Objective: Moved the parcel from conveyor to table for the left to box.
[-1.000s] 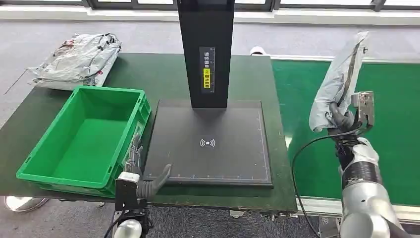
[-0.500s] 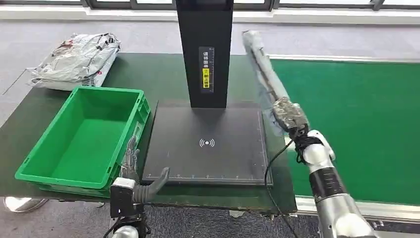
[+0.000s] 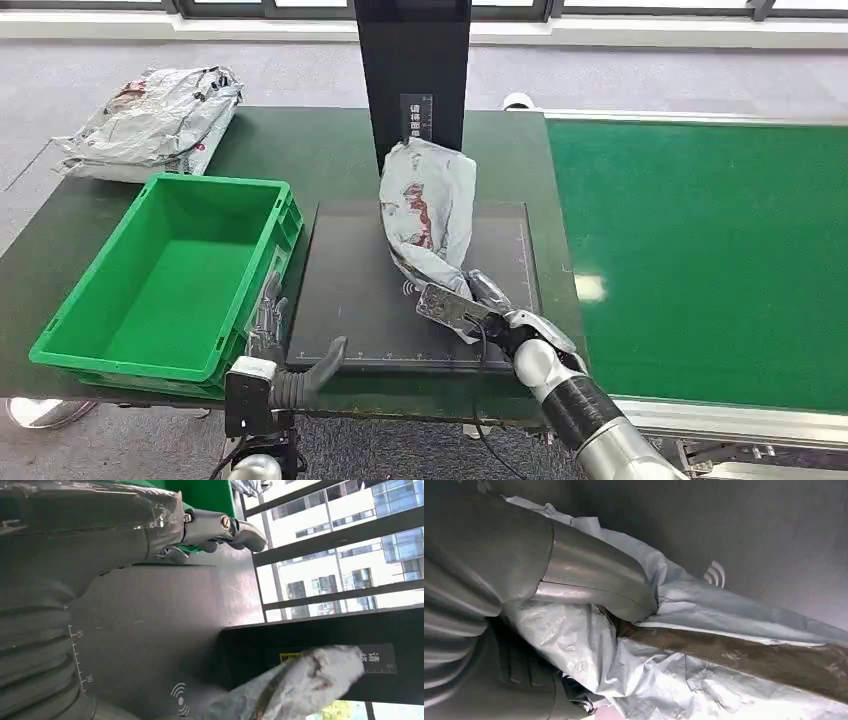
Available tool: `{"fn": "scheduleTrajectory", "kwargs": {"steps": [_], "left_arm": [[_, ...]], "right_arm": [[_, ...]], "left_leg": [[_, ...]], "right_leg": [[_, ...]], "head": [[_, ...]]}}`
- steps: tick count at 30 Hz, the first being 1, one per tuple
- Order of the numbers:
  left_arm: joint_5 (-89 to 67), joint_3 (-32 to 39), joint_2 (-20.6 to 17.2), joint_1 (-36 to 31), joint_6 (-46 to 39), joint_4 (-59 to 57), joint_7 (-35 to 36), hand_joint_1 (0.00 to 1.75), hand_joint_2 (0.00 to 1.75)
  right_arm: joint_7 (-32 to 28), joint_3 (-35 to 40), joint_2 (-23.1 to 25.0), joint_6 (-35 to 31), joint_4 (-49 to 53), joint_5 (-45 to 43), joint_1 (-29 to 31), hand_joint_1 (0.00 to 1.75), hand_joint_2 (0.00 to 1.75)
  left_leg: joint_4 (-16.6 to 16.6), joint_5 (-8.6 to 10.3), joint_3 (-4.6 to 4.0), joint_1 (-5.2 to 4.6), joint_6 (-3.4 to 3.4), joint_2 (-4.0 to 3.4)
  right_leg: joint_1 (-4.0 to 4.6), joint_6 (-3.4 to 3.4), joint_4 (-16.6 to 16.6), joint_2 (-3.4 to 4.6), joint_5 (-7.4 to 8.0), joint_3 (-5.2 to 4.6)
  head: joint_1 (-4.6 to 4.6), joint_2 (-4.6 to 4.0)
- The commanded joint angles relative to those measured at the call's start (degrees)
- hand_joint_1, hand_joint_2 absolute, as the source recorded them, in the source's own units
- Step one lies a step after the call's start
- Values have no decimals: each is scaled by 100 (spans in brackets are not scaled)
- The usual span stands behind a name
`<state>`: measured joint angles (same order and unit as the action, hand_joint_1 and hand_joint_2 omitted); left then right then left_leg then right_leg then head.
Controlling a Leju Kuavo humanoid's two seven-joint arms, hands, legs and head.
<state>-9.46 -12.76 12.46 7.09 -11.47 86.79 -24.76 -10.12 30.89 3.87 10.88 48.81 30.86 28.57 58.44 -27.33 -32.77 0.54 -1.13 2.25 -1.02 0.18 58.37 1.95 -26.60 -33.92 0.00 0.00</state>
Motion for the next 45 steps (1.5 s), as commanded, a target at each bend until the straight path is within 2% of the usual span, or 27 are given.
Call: {"fn": "scheduleTrajectory", "kwargs": {"steps": [1, 7, 8, 14, 22, 26, 27, 31, 34, 35, 40, 44, 45], "left_arm": [[22, -148, -170, -109, 9, -244, 25, 0, 175], [28, -151, -174, -109, 14, -240, 26, 0, 175], [102, -318, -172, -366, 82, -523, 73, 0, 175], [126, -425, -150, -467, 105, -685, 84, 0, 175], [194, -448, -218, -341, 121, -608, 52, 0, 175], [175, -446, -192, -316, 141, -548, 74, 0, 175], [165, -431, -182, -298, 136, -527, 75, 0, 175], [143, -358, -188, -127, 48, -390, 67, 0, 175], [116, -286, -164, 5, -49, -294, 38, 0, 175], [109, -248, -136, 38, -78, -263, 32, 0, 175], [-83, -144, 18, 9, 18, -178, 164, 0, 175], [-112, -134, 44, -19, 25, -219, 181, 0, 175], [-323, -145, 41, -42, -50, -255, 235, 0, 175]], "right_arm": [[20, 647, -1, -5, -582, -22, 271, 175, 175], [12, 645, -2, 19, -591, -47, 284, 175, 175], [63, 777, 111, -145, -876, -286, 343, 0, 175], [-8, 544, -97, -281, -648, -573, 214, 0, 175], [-231, 150, -774, -261, 129, -1045, 69, 0, 175], [-173, 28, -817, -336, 379, -1098, -53, 0, 175], [-177, -91, -854, -434, 569, -1133, -135, 0, 0], [-337, -649, -934, -702, 1605, -1392, -307, 0, 0], [-490, -1043, -948, -643, 2519, -1795, -463, 0, 0], [-541, -1186, -911, -590, 2785, -1997, -549, 0, 175], [-510, -1700, -649, -653, 3728, -2330, -917, 0, 175], [-514, -1735, -633, -648, 3892, -2324, -1059, 0, 175], [-556, -1900, -507, -723, 4065, -2370, -1241, 0, 175]], "left_leg": [[-9, 5, 8, 0, 3, -16], [-6, 2, 7, 0, 2, -17], [-8, 2, 8, 0, 2, -21], [-12, 7, 9, -1, 5, -9], [-6, 9, 5, -2, 6, 4], [-2, 5, 4, -6, 4, -5], [1, 3, 3, -3, 3, -2], [1, 4, -2, -5, 3, -3], [4, 1, -5, -4, 5, -15], [5, 0, -6, -6, 5, -18], [1, 2, -3, -1, 4, -11], [-1, 2, -2, 0, 4, -8], [-5, 4, 2, -2, 5, -13]], "right_leg": [[3, -4, -10, -12, 6, 7], [2, -3, -6, -5, 4, 5], [3, -3, -8, -4, 5, 6], [4, -2, -13, -22, 6, 11], [3, -1, -14, -37, 4, 10], [-2, -1, -6, -22, 2, 4], [0, -1, -5, -21, 1, 4], [-2, -1, -2, -23, 1, -3], [1, -2, -2, -20, 2, -7], [-2, -1, 2, -16, 0, -10], [4, -3, -6, -28, 1, -3], [5, -3, -8, -25, 3, 1], [3, -3, -10, -26, 4, 3]], "head": [[0, 2], [0, 0], [0, 0], [0, 2], [0, 2], [0, 0], [0, 2], [0, 0], [0, 2], [0, 2], [0, 0], [0, 0], [0, 0]]}}
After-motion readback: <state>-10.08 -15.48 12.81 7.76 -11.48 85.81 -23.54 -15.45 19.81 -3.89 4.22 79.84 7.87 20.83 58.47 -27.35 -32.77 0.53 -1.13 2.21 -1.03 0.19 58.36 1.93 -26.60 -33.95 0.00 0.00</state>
